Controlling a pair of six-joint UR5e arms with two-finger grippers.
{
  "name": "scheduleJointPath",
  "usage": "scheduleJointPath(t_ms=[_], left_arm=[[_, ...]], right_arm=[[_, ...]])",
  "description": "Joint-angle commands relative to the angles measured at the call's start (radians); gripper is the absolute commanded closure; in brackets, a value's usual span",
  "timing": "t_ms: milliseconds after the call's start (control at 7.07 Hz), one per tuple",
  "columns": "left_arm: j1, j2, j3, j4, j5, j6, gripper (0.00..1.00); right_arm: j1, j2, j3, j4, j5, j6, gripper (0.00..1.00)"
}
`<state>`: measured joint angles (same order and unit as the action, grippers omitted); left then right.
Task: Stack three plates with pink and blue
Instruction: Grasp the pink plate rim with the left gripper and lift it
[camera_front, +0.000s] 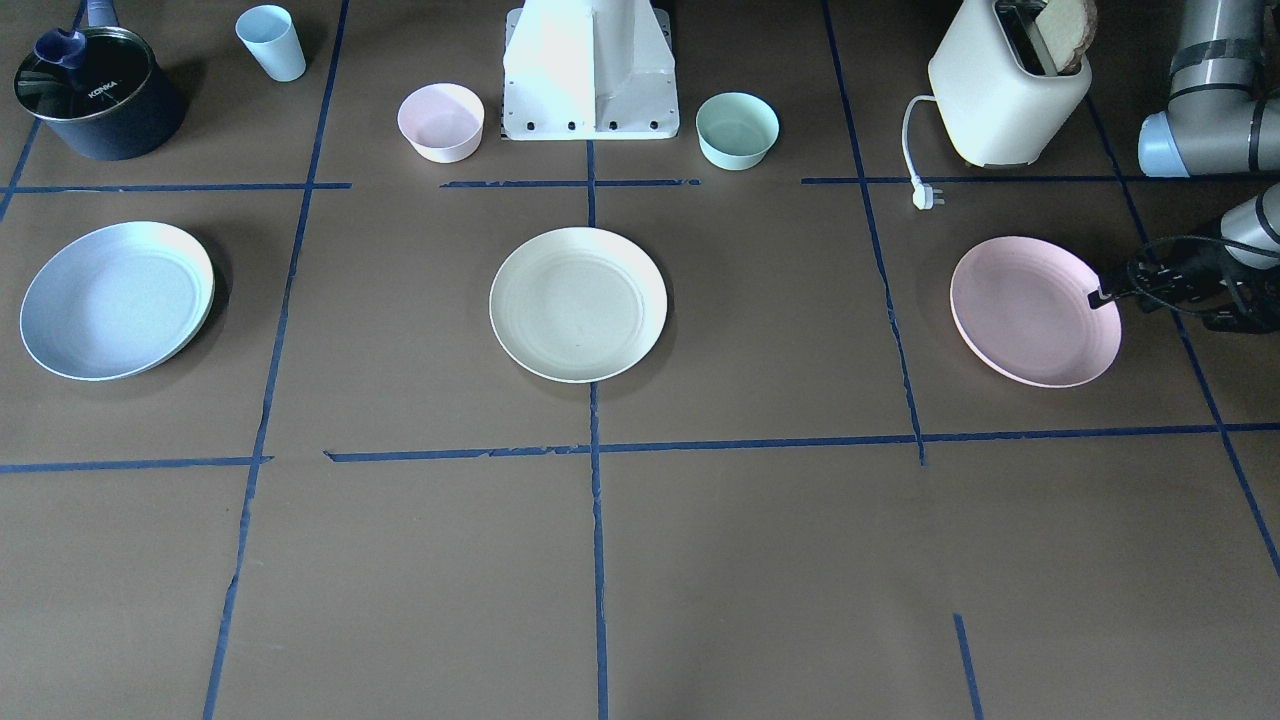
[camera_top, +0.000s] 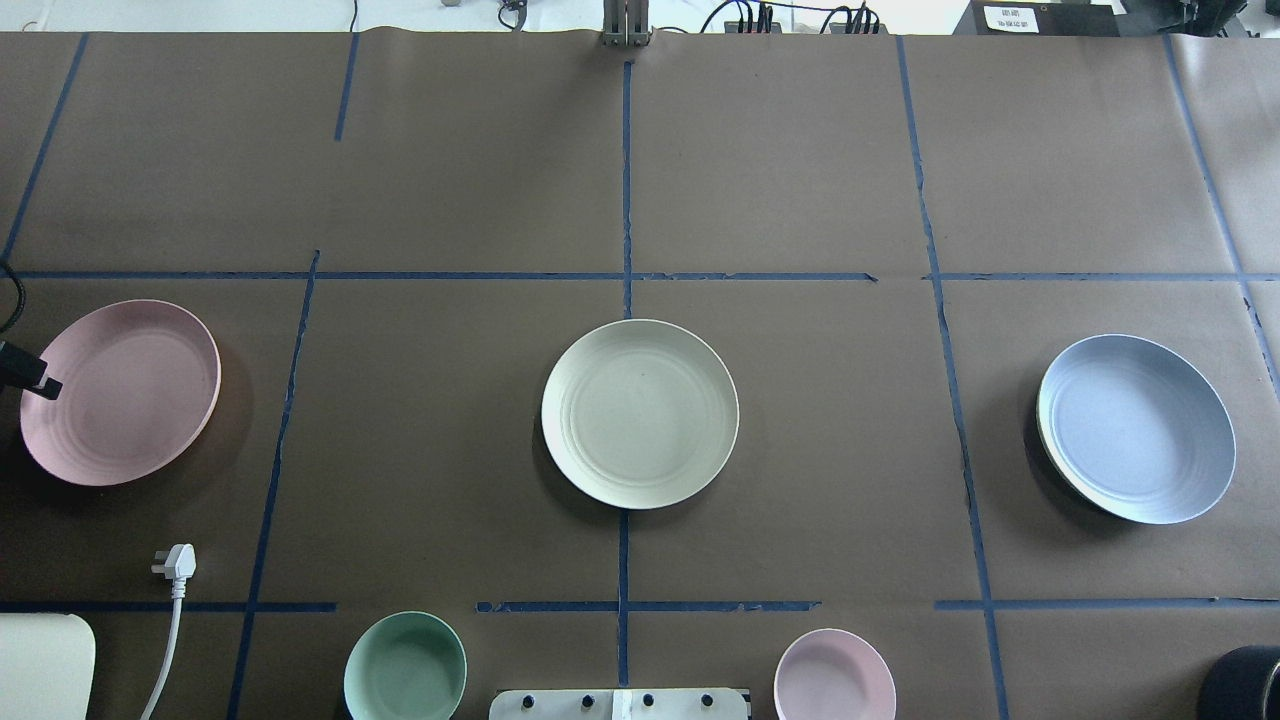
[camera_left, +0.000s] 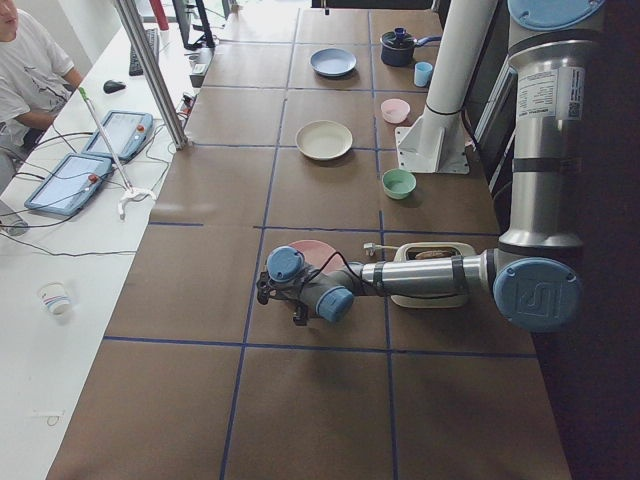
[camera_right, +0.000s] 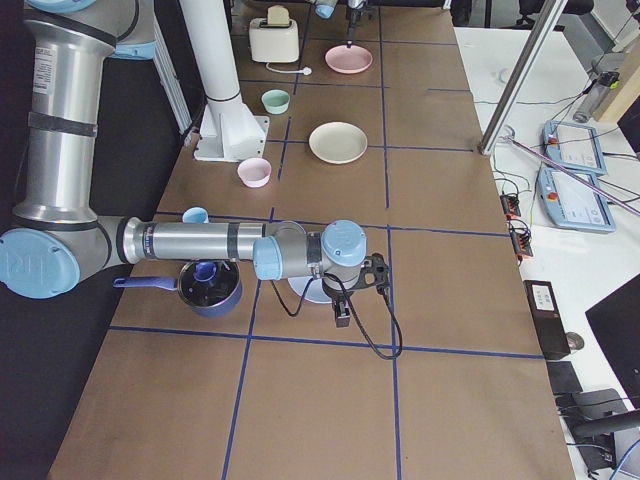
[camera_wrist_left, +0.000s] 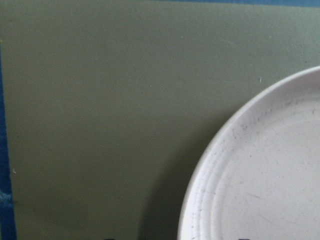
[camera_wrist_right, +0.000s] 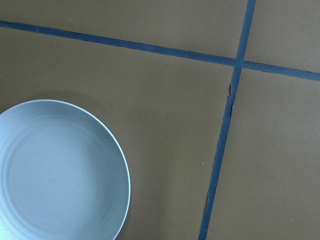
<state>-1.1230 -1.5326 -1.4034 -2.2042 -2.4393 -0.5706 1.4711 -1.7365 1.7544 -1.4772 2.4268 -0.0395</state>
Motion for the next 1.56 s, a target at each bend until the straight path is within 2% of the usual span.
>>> scheduleJointPath(t_ms=[0,141,424,566,707,848,990,1131,1273,1414], left_arm=[[0.008,-0.009,0.003,-0.002,-0.001,0.002,0.78],[0.009,-0.017,0.004,-0.006,0.0,0.003,0.97],[0.009,-0.02,-0.012,-0.095,-0.012,-0.055,1.0],[0.014,-0.046,-0.101,-0.151,-0.033,-0.187,1.0],[0.084,-0.138,-0.155,-0.17,-0.035,-0.315,1.0],[0.223,-0.25,-0.214,-0.169,-0.018,-0.535,1.0],[0.332,-0.356,-0.218,-0.166,0.07,-0.646,1.0],[0.47,-0.441,-0.218,-0.151,0.229,-0.763,1.0],[0.555,-0.519,-0.218,-0.064,0.32,-0.826,1.0],[0.583,-0.53,-0.218,-0.033,0.386,-0.827,1.0]], right_arm=[[0.0,0.0,-0.001,0.0,0.0,0.001,0.0],[0.0,0.0,-0.003,0.0,0.0,0.0,0.0],[0.0,-0.002,-0.004,0.0,0.001,0.001,0.0],[-0.002,-0.003,-0.004,-0.002,0.005,0.0,0.0],[-0.002,-0.003,-0.007,-0.002,0.006,0.001,0.0],[-0.002,-0.005,-0.007,0.0,0.008,0.0,0.0],[-0.002,-0.005,-0.007,0.0,0.008,0.0,0.0],[-0.002,-0.005,-0.007,-0.002,0.008,0.001,0.0],[-0.002,-0.003,-0.007,-0.002,0.008,0.001,0.0],[-0.005,-0.002,-0.007,-0.002,0.008,0.001,0.0]])
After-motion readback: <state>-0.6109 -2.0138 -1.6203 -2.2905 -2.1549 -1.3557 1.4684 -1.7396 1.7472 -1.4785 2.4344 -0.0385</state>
